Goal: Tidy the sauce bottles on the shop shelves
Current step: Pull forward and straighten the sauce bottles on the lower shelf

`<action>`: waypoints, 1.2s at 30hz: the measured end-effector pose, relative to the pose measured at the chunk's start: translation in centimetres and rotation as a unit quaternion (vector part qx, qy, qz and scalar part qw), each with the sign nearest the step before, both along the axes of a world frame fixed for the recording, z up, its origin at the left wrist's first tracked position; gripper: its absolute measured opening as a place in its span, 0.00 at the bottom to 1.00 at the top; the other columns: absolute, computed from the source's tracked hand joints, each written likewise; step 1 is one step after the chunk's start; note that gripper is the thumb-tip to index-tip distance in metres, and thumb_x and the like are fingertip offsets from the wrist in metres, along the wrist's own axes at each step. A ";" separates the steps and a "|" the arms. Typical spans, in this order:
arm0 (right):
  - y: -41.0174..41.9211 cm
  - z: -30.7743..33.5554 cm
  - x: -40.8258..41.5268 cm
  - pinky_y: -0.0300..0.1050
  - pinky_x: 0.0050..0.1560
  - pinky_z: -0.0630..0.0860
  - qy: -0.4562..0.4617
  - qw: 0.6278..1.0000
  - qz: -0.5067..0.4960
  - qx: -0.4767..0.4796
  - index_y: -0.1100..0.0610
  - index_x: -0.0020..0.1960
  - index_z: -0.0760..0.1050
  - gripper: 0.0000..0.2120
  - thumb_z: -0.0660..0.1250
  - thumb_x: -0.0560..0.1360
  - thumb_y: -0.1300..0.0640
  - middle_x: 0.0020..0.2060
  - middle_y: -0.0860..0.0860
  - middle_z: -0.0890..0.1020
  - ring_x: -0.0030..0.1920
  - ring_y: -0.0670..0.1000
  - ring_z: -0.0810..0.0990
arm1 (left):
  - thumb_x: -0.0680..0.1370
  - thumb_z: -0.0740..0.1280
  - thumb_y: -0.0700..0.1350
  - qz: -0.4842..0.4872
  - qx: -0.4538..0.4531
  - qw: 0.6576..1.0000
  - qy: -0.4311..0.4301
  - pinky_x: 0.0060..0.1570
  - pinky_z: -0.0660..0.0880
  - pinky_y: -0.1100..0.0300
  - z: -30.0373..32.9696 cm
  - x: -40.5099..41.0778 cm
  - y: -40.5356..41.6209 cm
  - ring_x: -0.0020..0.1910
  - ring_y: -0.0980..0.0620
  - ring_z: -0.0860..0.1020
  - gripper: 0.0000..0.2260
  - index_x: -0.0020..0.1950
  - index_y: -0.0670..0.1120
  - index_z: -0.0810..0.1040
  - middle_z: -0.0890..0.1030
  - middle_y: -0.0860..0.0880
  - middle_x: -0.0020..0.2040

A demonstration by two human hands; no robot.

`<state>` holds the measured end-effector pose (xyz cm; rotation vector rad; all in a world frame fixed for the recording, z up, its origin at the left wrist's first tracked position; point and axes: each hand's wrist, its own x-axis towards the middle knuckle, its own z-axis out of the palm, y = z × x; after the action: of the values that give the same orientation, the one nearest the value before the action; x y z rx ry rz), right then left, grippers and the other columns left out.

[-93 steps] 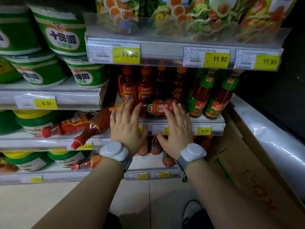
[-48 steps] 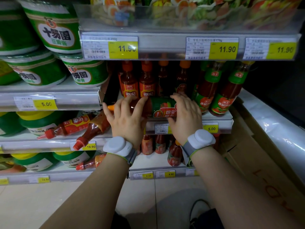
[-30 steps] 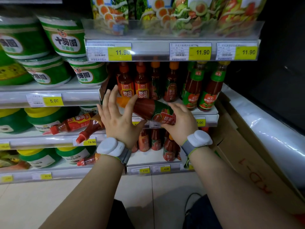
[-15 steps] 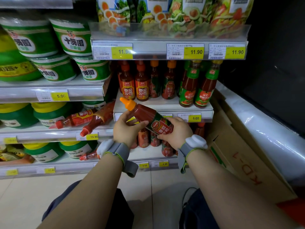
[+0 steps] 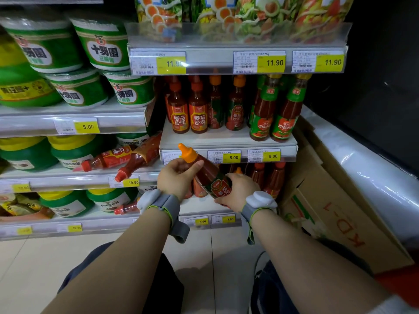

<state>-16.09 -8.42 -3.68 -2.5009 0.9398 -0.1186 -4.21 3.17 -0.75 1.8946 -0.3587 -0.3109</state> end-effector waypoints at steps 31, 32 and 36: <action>-0.6 -13.7 1.9 0.41 0.46 0.70 -0.054 0.952 -0.186 0.239 0.58 0.58 0.76 0.25 0.74 0.67 0.46 0.53 0.56 0.81 0.53 0.56 0.79 | 0.68 0.75 0.49 -0.134 0.109 0.979 -0.108 0.41 0.67 0.68 -8.8 0.7 -2.2 0.43 0.58 0.75 0.15 0.53 0.49 0.78 0.78 0.57 0.42; -0.6 -14.1 1.9 0.40 0.43 0.69 -0.067 0.944 -0.203 0.251 0.59 0.55 0.77 0.23 0.75 0.66 0.46 0.50 0.56 0.82 0.51 0.56 0.80 | 0.68 0.75 0.49 -0.130 0.110 0.979 -0.108 0.43 0.67 0.66 -9.1 0.8 -2.3 0.43 0.58 0.75 0.16 0.54 0.49 0.78 0.78 0.57 0.42; -0.6 -15.3 2.4 0.37 0.42 0.68 -0.072 0.925 -0.227 0.295 0.59 0.53 0.80 0.21 0.75 0.67 0.46 0.46 0.52 0.83 0.45 0.53 0.80 | 0.68 0.75 0.49 -0.110 0.115 0.982 -0.103 0.44 0.67 0.66 -9.7 0.9 -2.9 0.42 0.59 0.74 0.16 0.54 0.49 0.78 0.78 0.57 0.43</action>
<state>-13.73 -9.01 -19.00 -1.6774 1.2576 -0.1380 -3.35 0.26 -10.45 2.1243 -0.7012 -0.3150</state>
